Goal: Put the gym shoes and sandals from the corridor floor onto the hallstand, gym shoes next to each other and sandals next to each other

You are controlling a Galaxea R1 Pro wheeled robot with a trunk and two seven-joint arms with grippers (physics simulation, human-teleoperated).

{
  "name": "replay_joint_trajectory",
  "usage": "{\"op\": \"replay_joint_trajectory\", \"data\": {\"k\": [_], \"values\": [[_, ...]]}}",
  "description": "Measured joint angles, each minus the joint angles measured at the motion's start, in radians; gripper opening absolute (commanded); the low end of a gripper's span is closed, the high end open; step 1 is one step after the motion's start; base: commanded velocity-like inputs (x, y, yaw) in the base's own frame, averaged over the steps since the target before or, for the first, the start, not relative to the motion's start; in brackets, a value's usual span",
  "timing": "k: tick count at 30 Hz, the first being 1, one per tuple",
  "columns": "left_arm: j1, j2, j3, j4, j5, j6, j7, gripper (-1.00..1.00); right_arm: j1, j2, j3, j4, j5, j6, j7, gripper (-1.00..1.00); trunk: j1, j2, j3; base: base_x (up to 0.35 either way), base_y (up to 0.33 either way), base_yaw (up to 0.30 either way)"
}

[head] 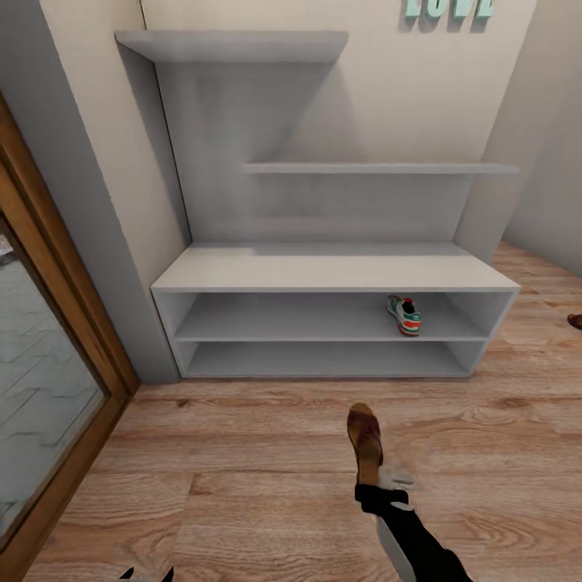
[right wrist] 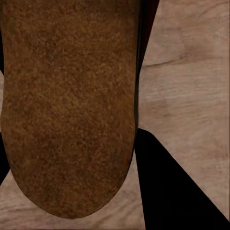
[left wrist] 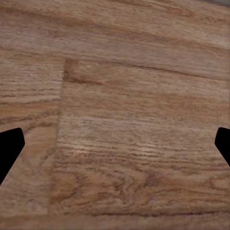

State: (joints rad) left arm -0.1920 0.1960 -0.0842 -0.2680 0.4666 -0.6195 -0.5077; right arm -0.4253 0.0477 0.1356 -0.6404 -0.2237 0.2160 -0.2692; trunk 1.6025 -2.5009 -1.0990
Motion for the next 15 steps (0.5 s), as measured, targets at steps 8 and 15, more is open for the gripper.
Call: {"op": "replay_joint_trajectory", "data": {"k": [8, 15], "values": [[0.001, 0.001, 0.0, 0.001, 0.0, 0.0, 0.001, 1.0, -0.174, 0.127, 0.004, -0.039, 0.086, 0.105, -0.194, -1.0, 0.0, 0.0, 0.0, 0.0, 0.0, 0.0], [0.001, -0.002, -0.009, 0.0, -0.002, 0.0, 0.0, 1.0, -0.327, 0.127, 0.003, 0.012, 0.088, 0.153, -0.208, -1.0, 0.0, 0.0, 0.0, 0.0, 0.0, 0.0]]}}
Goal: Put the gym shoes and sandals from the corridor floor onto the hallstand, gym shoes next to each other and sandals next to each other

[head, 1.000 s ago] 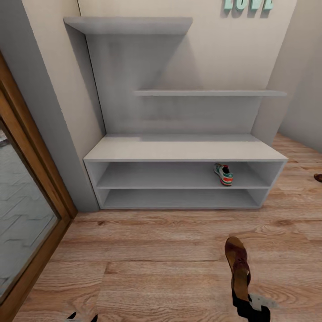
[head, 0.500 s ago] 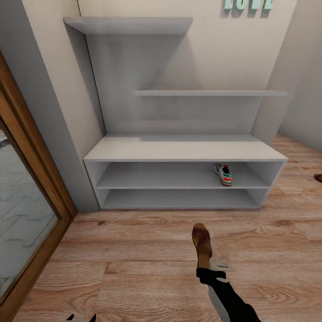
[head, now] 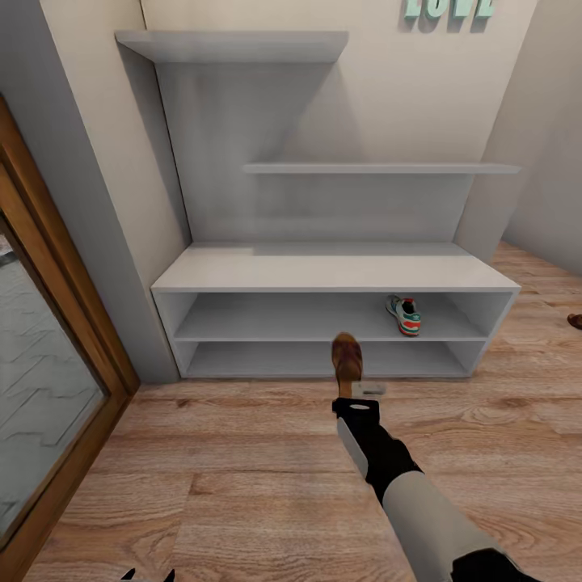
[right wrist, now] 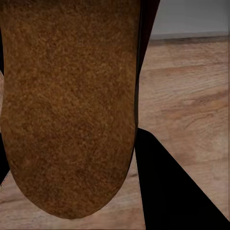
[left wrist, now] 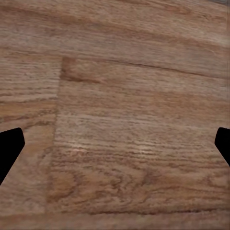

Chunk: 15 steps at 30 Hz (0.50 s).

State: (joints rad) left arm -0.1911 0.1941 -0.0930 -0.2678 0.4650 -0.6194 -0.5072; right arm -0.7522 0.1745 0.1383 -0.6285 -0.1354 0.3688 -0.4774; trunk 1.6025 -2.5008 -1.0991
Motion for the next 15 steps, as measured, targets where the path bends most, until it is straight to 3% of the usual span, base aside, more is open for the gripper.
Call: {"op": "replay_joint_trajectory", "data": {"k": [10, 15], "values": [[0.0, -0.002, -0.005, 0.0, -0.002, 0.0, -0.001, 1.0, -0.01, 0.0, 0.002, 0.006, 0.002, -0.001, 0.007, -1.0, 0.0, 0.0, 0.0, 0.0, 0.0, 0.0], [0.0, -0.004, -0.005, 0.0, -0.023, 0.001, -0.001, 1.0, -0.009, 0.0, 0.001, 0.007, 0.003, -0.002, 0.008, -1.0, 0.0, 0.0, 0.0, 0.0, 0.0, 0.0]]}}
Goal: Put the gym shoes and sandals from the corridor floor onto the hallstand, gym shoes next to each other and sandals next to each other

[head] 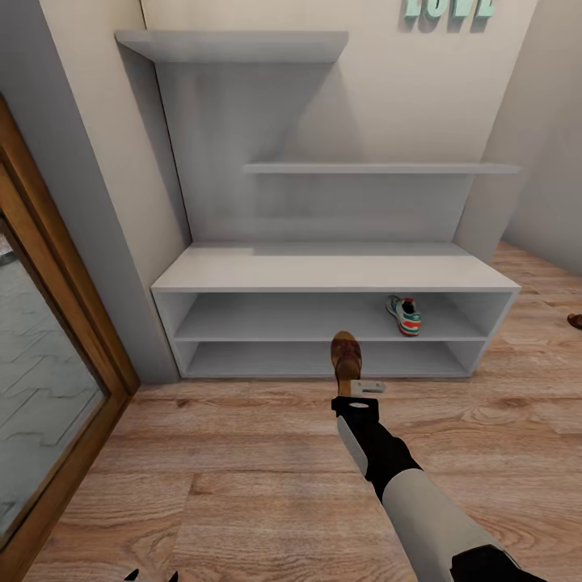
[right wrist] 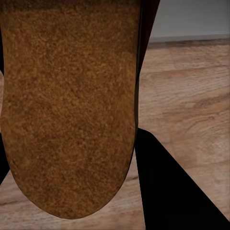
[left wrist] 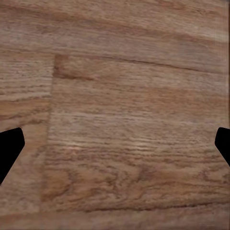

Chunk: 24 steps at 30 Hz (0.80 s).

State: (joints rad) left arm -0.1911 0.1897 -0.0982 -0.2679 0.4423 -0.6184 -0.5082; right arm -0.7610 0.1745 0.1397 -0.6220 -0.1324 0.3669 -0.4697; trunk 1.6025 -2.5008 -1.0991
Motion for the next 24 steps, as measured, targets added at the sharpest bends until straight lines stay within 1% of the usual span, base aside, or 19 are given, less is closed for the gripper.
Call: {"op": "replay_joint_trajectory", "data": {"k": [3, 7, 24], "values": [[0.0, -0.001, 0.0, 0.0, -0.008, 0.0, 0.0, 1.0, 0.0, 0.0, 0.0, 0.0, 0.001, 0.0, 0.0, -1.0, 0.0, 0.0, 0.0, 0.0, 0.0, 0.021], [0.0, -0.001, 0.0, 0.0, -0.012, 0.0, 0.0, 1.0, 0.0, 0.0, 0.0, 0.001, 0.001, -0.001, -0.004, -1.0, 0.0, 0.0, 0.0, 0.0, 0.0, 0.183], [0.0, -0.002, 0.0, 0.0, -0.013, 0.0, 0.0, 1.0, 0.001, 0.0, -0.001, 0.0, -0.001, -0.002, -0.005, -1.0, 0.0, 0.0, -0.002, 0.0, 0.0, 0.271]]}}
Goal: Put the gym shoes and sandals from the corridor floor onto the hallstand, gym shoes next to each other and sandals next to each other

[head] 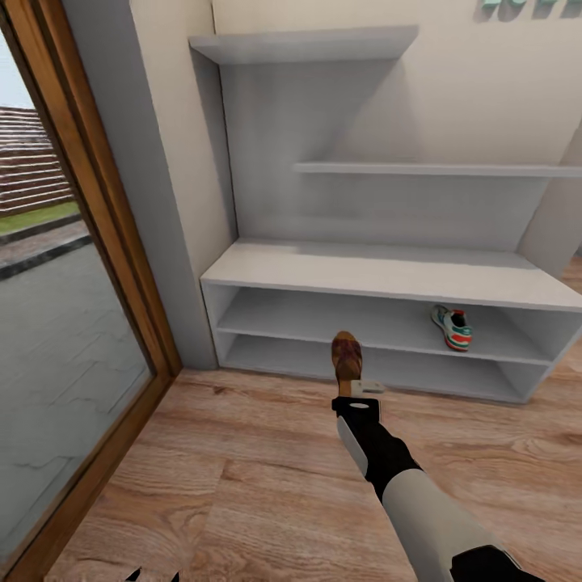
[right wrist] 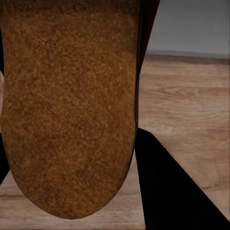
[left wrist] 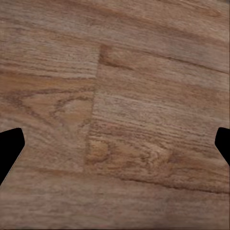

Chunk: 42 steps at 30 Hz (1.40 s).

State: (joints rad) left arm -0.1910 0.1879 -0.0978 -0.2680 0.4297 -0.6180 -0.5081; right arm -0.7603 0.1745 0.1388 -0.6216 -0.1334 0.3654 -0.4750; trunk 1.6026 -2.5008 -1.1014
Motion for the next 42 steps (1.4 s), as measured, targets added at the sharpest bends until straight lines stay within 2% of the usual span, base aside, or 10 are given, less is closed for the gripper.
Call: {"op": "replay_joint_trajectory", "data": {"k": [10, 18, 22, 34, 42], "values": [[0.0, -0.001, 0.0, 0.0, -0.001, 0.0, 0.0, 1.0, 0.0, 0.0, -0.001, -0.004, 0.0, 0.0, -0.001, -1.0, 0.0, 0.0, -0.005, 0.008, 0.0, 0.247], [0.0, -0.001, 0.001, 0.0, -0.003, 0.0, 0.0, 1.0, 0.001, 0.0, -0.007, 0.009, 0.001, -0.002, -0.005, -1.0, -0.001, 0.0, -0.005, 0.297, 0.0, 0.012], [0.0, -0.001, 0.001, 0.0, -0.003, 0.0, 0.0, 1.0, 0.001, -0.008, -0.009, 0.019, 0.001, -0.002, -0.013, -1.0, 0.0, 0.0, -0.005, 0.167, 0.0, 0.0], [0.0, 0.0, 0.002, 0.0, -0.003, 0.0, 0.0, 1.0, 0.0, -0.009, -0.013, 0.023, -0.001, -0.003, -0.116, -1.0, 0.0, 0.0, -0.005, 0.02, 0.0, 0.0], [0.001, -0.002, 0.001, 0.002, -0.003, -0.001, -0.003, 1.0, 0.001, -0.006, -0.015, 0.02, -0.005, -0.014, -0.134, -1.0, 0.0, 0.0, -0.005, 0.0, 0.0, 0.0]]}}
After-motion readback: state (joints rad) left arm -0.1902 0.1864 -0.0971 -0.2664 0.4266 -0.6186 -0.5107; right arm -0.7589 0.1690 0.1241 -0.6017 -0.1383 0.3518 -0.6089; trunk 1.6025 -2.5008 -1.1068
